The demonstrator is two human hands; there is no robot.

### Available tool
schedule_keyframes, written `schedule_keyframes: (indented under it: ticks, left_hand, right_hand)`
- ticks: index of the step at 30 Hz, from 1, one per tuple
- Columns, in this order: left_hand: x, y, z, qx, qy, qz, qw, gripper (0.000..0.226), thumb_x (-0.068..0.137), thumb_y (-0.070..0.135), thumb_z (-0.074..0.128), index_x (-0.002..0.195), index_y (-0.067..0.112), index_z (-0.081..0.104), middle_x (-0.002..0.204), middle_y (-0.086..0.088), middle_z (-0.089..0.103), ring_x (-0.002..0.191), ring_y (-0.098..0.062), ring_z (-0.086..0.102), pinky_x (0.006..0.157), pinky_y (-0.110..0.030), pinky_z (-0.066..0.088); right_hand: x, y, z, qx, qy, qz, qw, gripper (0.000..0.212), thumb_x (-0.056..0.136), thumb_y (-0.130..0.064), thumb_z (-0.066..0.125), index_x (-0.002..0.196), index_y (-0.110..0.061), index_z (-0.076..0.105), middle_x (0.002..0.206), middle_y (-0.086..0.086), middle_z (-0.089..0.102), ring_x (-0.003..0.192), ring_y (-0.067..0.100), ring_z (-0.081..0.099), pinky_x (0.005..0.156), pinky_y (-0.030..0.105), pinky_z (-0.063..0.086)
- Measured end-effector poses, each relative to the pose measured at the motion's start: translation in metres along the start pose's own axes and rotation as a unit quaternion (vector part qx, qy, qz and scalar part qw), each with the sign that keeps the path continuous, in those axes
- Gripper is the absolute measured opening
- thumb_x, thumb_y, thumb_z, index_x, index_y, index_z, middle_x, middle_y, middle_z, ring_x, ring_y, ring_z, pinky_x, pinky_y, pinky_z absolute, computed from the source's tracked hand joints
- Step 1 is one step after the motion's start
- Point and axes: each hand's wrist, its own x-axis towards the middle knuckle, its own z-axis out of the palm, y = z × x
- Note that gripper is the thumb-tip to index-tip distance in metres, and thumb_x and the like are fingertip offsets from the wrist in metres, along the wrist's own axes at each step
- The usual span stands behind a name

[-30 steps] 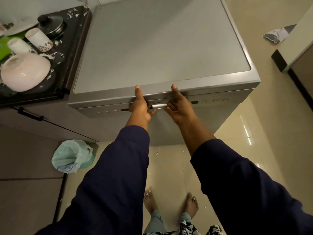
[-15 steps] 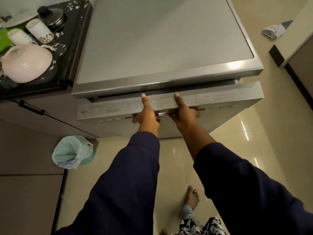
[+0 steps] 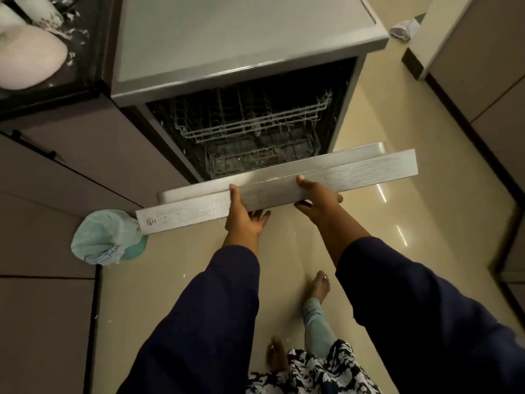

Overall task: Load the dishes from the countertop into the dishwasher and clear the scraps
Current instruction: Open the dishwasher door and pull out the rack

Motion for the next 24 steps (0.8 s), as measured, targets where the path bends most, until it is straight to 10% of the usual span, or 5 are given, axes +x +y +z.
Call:
schedule_keyframes:
  ticks: [10,14,17,21,24]
  left_hand:
    - [0.002,0.002,-0.033,0.106,0.106,-0.048,0.988,0.053,0.088,0.041,0.054,0.131,0.014,0.039,0.135,-0.010,0.044,0.122,-0.030,0.046,0.098,-0.048,0.040]
    - [0.016,-0.024,-0.056,0.108,0.166,-0.032,0.980,0.065,0.080,0.055,0.057,0.129,0.017,0.039,0.126,-0.010,0.050,0.107,-0.031,0.055,0.070,-0.046,0.051]
    - [0.018,-0.059,-0.086,0.071,0.185,-0.040,0.979,0.070,0.080,0.059,0.055,0.131,0.017,0.035,0.130,-0.014,0.051,0.110,-0.032,0.055,0.079,-0.048,0.050]
    - [0.022,-0.100,-0.133,0.032,0.168,-0.099,0.980,0.069,0.087,0.063,0.037,0.138,0.017,0.030,0.137,-0.014,0.046,0.119,-0.034,0.049,0.096,-0.053,0.041]
    - [0.035,-0.127,-0.162,0.016,0.185,-0.110,0.976,0.063,0.089,0.060,0.035,0.136,0.017,0.035,0.134,-0.014,0.046,0.119,-0.034,0.048,0.099,-0.055,0.039]
  right_hand:
    - [0.025,0.018,-0.042,-0.020,0.073,0.057,0.996,0.091,0.058,-0.017,0.086,0.131,-0.015,0.032,0.122,0.017,0.048,0.102,0.034,0.056,0.064,0.045,0.058]
    - [0.035,0.031,-0.062,-0.097,0.020,0.089,0.991,0.044,0.077,-0.018,0.069,0.116,-0.007,0.053,0.101,0.014,0.061,0.082,0.027,0.061,0.048,0.032,0.052]
    - [0.037,0.051,-0.094,-0.126,-0.004,0.119,0.985,0.018,0.086,-0.013,0.059,0.102,-0.006,0.060,0.086,0.010,0.063,0.070,0.021,0.062,0.049,0.030,0.051]
    - [0.052,0.099,-0.143,-0.167,0.098,0.110,0.975,0.115,0.035,-0.027,0.094,0.135,-0.008,0.039,0.122,0.013,0.052,0.095,0.026,0.062,0.067,0.033,0.059]
    - [0.049,0.121,-0.172,-0.362,0.218,0.051,0.905,0.128,0.049,-0.042,0.090,0.144,-0.006,0.012,0.138,0.014,0.027,0.125,0.033,0.038,0.105,0.042,0.041]
